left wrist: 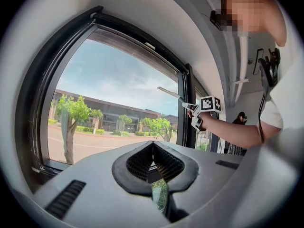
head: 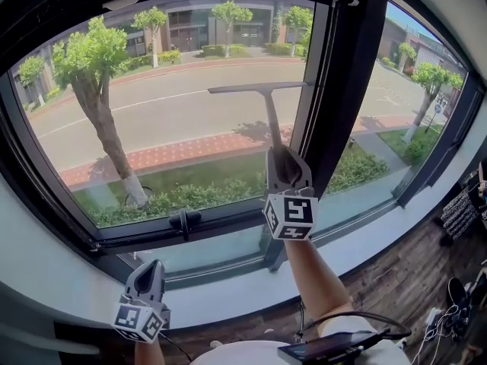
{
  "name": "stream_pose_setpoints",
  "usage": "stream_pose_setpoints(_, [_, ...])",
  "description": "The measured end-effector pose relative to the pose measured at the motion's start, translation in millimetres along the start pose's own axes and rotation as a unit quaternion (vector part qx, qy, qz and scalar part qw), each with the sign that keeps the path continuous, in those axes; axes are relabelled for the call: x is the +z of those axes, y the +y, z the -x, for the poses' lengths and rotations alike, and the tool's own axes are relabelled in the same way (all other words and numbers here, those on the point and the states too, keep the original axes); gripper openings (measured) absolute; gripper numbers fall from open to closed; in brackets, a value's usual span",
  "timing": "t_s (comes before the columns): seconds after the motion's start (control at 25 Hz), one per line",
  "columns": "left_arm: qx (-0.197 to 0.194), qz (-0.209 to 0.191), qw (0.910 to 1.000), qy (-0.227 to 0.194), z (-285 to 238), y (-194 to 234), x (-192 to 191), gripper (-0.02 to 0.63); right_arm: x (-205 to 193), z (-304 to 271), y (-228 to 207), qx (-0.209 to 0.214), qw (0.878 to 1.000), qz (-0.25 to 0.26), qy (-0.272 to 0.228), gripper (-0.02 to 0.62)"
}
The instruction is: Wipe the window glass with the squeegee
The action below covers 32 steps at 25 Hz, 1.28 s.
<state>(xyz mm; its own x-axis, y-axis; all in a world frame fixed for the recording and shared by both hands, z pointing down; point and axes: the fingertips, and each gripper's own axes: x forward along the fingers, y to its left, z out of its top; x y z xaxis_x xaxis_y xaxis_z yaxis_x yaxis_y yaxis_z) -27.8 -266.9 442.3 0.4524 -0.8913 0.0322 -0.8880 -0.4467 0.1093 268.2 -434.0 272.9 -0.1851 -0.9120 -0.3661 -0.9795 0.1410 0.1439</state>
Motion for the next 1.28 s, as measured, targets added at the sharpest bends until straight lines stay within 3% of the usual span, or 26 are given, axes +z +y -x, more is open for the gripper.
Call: stream_pose_setpoints(1.28, [-0.006,0.005,0.9999,0.009,5.9,-10.0,-10.2,0.015,-125.1,68.6,18.4,0.015,0.992,0.005,0.123,0.098])
